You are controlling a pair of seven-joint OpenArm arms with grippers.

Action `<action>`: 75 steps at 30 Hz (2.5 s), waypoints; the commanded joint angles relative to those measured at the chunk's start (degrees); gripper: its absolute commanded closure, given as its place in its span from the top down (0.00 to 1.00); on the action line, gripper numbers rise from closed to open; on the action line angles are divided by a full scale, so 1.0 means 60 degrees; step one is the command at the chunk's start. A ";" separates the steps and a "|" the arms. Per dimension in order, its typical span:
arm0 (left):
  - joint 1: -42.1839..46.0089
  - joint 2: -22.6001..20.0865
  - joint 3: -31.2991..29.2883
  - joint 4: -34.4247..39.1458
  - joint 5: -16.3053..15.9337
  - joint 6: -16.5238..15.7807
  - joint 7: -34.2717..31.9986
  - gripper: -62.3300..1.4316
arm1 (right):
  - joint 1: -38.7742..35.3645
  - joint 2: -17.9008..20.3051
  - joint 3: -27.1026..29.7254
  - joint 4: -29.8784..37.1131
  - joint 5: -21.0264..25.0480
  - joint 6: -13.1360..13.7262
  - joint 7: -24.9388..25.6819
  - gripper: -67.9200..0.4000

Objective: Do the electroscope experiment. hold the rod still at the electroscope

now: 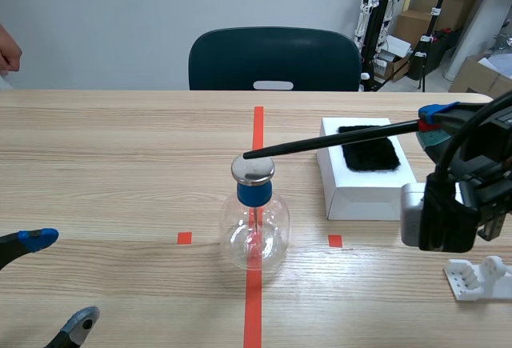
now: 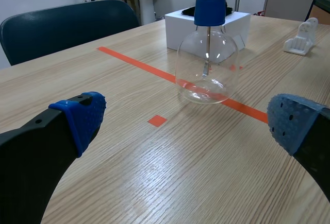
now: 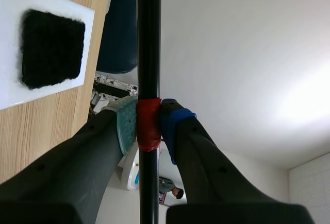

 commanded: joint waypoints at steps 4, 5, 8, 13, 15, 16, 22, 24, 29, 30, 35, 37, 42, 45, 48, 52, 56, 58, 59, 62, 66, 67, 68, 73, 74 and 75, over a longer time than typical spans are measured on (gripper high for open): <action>-0.0025 -0.0007 -0.0062 0.0117 -0.0102 -0.0011 -0.0473 1.00 | 0.0142 0.0051 0.0091 0.0124 0.0047 -0.0146 -0.0076 0.01; -0.0025 -0.0007 -0.0062 0.0117 -0.0102 -0.0011 -0.0473 1.00 | 0.0142 0.0051 0.0091 0.0124 0.0047 -0.0146 -0.0076 0.01; -0.0025 -0.0007 -0.0062 0.0117 -0.0102 -0.0011 -0.0473 1.00 | 0.0138 0.0051 0.0091 0.0124 0.0047 -0.0146 -0.0076 0.01; -0.0025 -0.0007 -0.0062 0.0117 -0.0102 -0.0011 -0.0473 1.00 | 0.0138 0.0051 0.0091 0.0124 0.0077 -0.0146 -0.0076 0.01; -0.0025 -0.0007 -0.0062 0.0117 -0.0102 -0.0011 -0.0473 1.00 | 0.0138 0.0051 0.0091 0.0124 0.0077 -0.0146 -0.0076 0.01; -0.0025 -0.0007 -0.0062 0.0117 -0.0102 -0.0011 -0.0473 1.00 | 0.0138 0.0051 0.0091 0.0124 0.0077 -0.0146 -0.0076 0.01; -0.0025 -0.0007 -0.0062 0.0117 -0.0102 -0.0011 -0.0473 1.00 | 0.0138 0.0051 0.0091 0.0124 0.0077 -0.0146 -0.0076 0.01; -0.0025 -0.0007 -0.0062 0.0117 -0.0102 -0.0011 -0.0473 1.00 | 0.0138 0.0051 0.0091 0.0124 0.0077 -0.0146 -0.0076 0.01; -0.0025 -0.0007 -0.0062 0.0117 -0.0102 -0.0011 -0.0473 1.00 | 0.0124 0.0051 0.0113 0.0127 0.0197 -0.0146 -0.0080 0.01; -0.0025 -0.0007 -0.0062 0.0117 -0.0102 -0.0011 -0.0473 1.00 | 0.0102 0.0051 0.0153 0.0138 0.0251 -0.0149 -0.0069 0.01; -0.0025 -0.0007 -0.0062 0.0117 -0.0102 -0.0011 -0.0473 1.00 | 0.0080 0.0051 0.0244 0.0171 0.0401 -0.0149 -0.0076 0.01; -0.0025 -0.0007 -0.0062 0.0117 -0.0102 -0.0011 -0.0473 1.00 | 0.0055 0.0051 0.0284 0.0175 0.0444 -0.0157 -0.0073 0.01; -0.0025 -0.0007 -0.0062 0.0117 -0.0102 -0.0011 -0.0473 1.00 | -0.0186 0.0047 0.0441 0.0346 0.0710 -0.0226 -0.0069 0.01; -0.0025 -0.0007 -0.0062 0.0117 -0.0102 -0.0011 -0.0473 1.00 | -0.0586 0.0047 0.0670 0.0725 0.1067 -0.0229 -0.0066 0.01; -0.0025 -0.0007 -0.0062 0.0117 -0.0102 -0.0011 -0.0473 1.00 | -0.1122 -0.0033 0.0976 0.1209 0.1639 -0.0452 -0.0066 0.01; -0.0025 -0.0007 -0.0062 0.0117 -0.0102 -0.0011 -0.0473 1.00 | -0.2011 -0.0306 0.1330 0.1832 0.2091 -0.0761 -0.0055 0.01; -0.0025 -0.0007 -0.0062 0.0117 -0.0102 -0.0011 -0.0473 1.00 | -0.3136 -0.0656 0.1596 0.2259 0.2124 -0.1206 0.0153 0.01; -0.0025 -0.0007 -0.0062 0.0117 -0.0102 -0.0011 -0.0473 1.00 | -0.3803 -0.0831 0.1708 0.2393 0.2200 -0.1541 0.0280 0.01; -0.0025 -0.0007 -0.0062 0.0117 -0.0102 -0.0011 -0.0473 1.00 | -0.4091 -0.0903 0.1741 0.2433 0.2306 -0.1734 0.0353 0.01; -0.0025 -0.0007 -0.0062 0.0117 -0.0102 -0.0011 -0.0473 1.00 | -0.4983 -0.1104 0.1781 0.2459 0.2634 -0.2404 0.0860 0.01; -0.0025 -0.0007 -0.0062 0.0117 -0.0102 -0.0011 -0.0473 1.00 | -0.6014 -0.1279 0.1774 0.2459 0.2758 -0.2477 0.1752 0.01; -0.0025 -0.0007 -0.0062 0.0117 -0.0102 -0.0011 -0.0473 1.00 | -0.6211 -0.1308 0.1774 0.2459 0.2841 -0.2481 0.1974 0.01; -0.0025 -0.0007 -0.0062 0.0117 -0.0102 -0.0011 -0.0473 1.00 | -0.6426 -0.1333 0.1770 0.2459 0.2911 -0.2477 0.2204 0.01; -0.0025 -0.0007 -0.0062 0.0117 -0.0102 -0.0011 -0.0473 1.00 | -0.7129 -0.1453 0.1756 0.2459 0.3166 -0.2470 0.3089 0.01; -0.0025 -0.0007 -0.0062 0.0117 -0.0102 -0.0011 -0.0473 1.00 | -0.7209 -0.1453 0.1756 0.2459 0.3195 -0.2470 0.3242 0.01; -0.0025 -0.0007 -0.0062 0.0117 -0.0102 -0.0011 -0.0473 1.00 | -0.7264 -0.1453 0.1752 0.2459 0.3195 -0.2459 0.3330 0.01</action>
